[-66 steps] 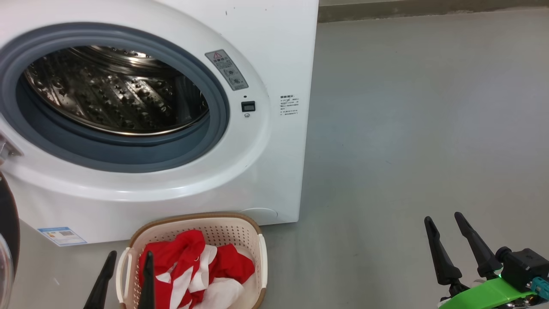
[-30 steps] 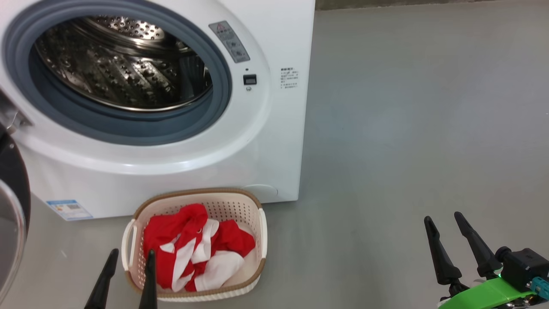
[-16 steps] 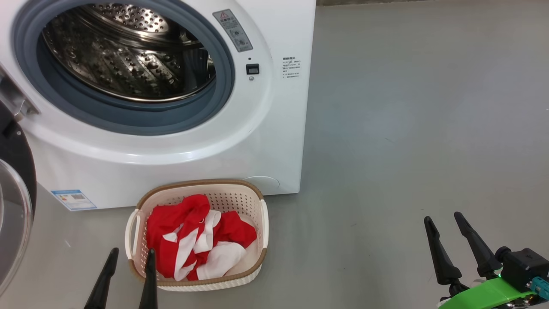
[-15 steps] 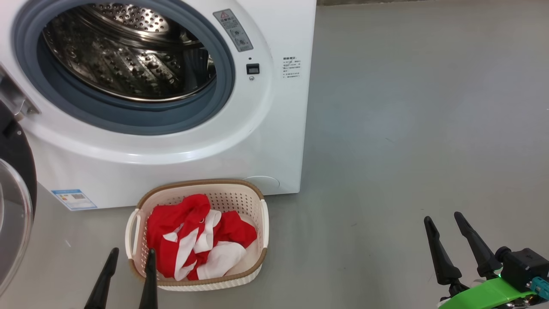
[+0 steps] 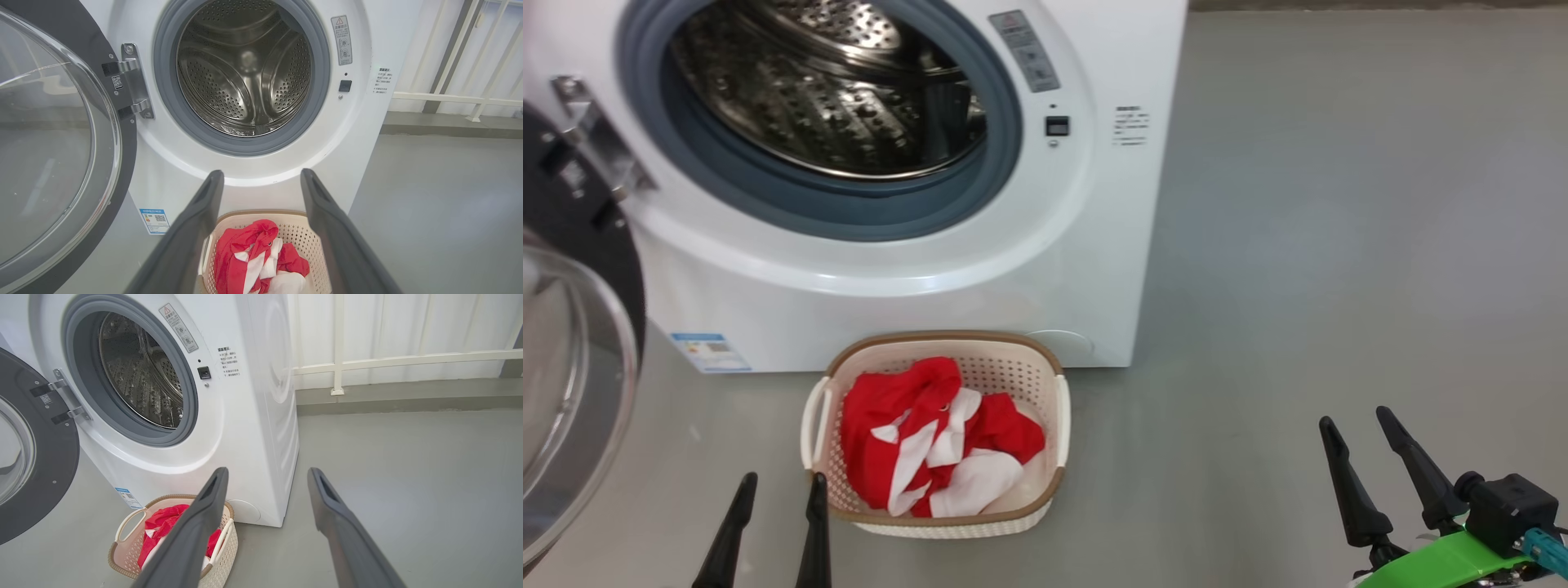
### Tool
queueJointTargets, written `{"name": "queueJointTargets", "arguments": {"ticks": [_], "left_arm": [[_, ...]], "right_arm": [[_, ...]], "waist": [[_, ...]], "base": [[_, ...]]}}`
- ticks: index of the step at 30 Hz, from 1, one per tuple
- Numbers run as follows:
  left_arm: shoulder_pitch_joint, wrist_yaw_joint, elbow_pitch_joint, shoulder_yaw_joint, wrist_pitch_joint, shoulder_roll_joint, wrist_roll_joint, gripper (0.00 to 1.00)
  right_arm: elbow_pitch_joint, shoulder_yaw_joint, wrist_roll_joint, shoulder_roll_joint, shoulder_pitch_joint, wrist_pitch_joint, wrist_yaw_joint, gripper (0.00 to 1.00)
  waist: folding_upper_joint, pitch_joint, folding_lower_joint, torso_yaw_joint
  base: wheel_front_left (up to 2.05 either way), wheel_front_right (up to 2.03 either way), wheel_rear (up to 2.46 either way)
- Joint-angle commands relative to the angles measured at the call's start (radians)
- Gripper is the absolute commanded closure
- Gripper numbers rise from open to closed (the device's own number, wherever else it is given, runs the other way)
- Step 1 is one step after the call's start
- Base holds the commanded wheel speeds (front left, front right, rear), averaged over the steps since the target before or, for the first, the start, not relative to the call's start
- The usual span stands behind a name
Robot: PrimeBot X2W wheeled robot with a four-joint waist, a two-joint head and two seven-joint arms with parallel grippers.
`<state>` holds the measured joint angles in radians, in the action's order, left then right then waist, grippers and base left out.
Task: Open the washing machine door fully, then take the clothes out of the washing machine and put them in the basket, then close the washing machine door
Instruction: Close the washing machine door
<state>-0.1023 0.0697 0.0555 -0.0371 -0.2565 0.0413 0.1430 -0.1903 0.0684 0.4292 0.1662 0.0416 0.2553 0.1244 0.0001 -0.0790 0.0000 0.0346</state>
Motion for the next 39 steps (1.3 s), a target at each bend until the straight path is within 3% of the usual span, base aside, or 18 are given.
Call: {"name": "queueJointTargets", "arguments": {"ticks": [1,32,39], "left_arm": [[0.025,-0.011,-0.022,-0.028,-0.005,0.009,0.007,0.00],[-0.034,-0.098,0.002,0.047,-0.005,0.009,0.086,0.00],[-0.046,-0.126,-0.015,0.045,-0.005,0.009,0.117,0.00]], "right_arm": [[0.025,0.025,-0.005,0.024,-0.019,0.006,0.006,0.00],[-0.007,0.170,0.012,0.050,-0.052,0.006,0.006,0.00],[-0.021,0.231,0.022,0.063,-0.094,0.006,0.006,0.00]], "waist": [[-0.0001,0.002,0.0000,0.032],[-0.0001,0.050,0.0000,0.448],[-0.0001,0.038,0.0000,0.481]], "base": [[0.00,0.00,0.00],[0.00,0.00,0.00],[0.00,0.00,0.00]]}}
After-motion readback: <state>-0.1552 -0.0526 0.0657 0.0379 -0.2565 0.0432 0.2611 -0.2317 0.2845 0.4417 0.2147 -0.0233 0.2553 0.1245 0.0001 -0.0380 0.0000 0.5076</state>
